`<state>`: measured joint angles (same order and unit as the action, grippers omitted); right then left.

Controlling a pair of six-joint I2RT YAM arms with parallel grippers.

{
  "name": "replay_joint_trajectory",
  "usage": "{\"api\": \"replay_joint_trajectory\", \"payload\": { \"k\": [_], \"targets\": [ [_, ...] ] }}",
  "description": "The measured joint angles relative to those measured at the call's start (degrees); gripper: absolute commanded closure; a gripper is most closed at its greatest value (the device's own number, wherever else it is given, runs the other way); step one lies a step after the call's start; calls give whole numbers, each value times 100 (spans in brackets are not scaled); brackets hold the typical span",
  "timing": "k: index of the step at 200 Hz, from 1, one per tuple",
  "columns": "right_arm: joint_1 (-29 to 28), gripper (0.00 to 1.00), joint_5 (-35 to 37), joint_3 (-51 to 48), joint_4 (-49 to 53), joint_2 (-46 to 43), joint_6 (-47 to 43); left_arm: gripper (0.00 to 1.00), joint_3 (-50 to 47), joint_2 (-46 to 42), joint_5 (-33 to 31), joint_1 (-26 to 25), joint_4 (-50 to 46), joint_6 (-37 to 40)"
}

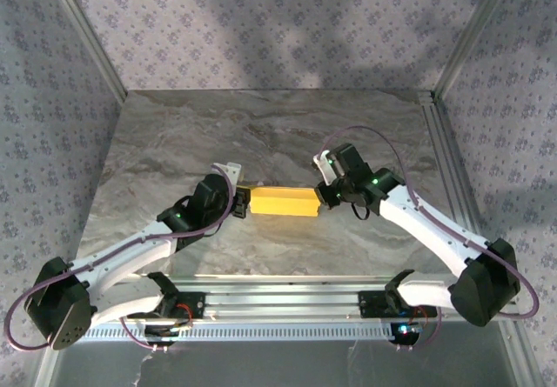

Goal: Fold the paper box

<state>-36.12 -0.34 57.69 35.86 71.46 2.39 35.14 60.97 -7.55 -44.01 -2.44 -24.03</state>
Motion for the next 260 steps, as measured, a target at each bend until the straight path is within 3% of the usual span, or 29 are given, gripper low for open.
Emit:
{"api": "replay_joint_trajectory", "payload": {
  "k": [23, 71, 260],
  "targets": [
    [-76, 84, 66, 2, 0, 22, 0, 100, 0, 0, -2, 0, 0, 0],
    [-96, 100, 254, 50, 2, 48, 157, 100, 44, 37, 0, 0, -33, -7],
    [-17, 100, 308, 402, 105, 400, 1626, 100, 232, 225, -227, -105, -157, -310]
  ]
}}
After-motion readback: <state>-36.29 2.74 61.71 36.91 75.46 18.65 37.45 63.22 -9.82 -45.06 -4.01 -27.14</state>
